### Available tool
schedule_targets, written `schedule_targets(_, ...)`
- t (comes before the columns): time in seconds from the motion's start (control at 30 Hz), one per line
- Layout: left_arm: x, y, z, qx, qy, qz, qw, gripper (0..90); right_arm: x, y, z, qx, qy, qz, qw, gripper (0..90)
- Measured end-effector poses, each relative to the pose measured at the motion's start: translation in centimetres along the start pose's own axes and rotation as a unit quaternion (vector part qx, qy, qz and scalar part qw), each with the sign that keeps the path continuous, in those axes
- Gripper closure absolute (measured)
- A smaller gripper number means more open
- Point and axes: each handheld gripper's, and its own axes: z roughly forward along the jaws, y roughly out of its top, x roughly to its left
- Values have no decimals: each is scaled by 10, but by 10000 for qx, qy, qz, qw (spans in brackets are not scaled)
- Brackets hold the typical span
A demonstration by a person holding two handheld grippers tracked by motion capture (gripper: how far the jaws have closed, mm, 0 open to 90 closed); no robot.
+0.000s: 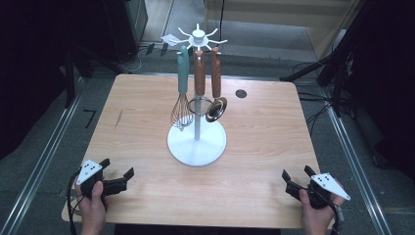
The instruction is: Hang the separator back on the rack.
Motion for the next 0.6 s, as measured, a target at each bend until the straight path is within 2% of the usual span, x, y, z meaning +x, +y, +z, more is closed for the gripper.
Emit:
schedule_targets(0.13, 1, 0, -1, -59, -3, -62, 10000, 0, -13, -3, -9, -21, -165, 22, 9999, 148)
schedule_targets(0.3, 1, 0, -1, -62, -16, -61, 10000, 0, -23, -5, -18, -11, -240, 29, 9997, 148)
schedule_targets(0.53, 2, -1, -1, -99, -14, -81, 9999, 0, -35, -7, -24, -100, -418, 369, 9984, 148)
schedule_targets(0.6, 1, -2, -3, -191, -24, -38, 9998, 0, -36, -7, -25, -61, -540, 277, 9981, 150)
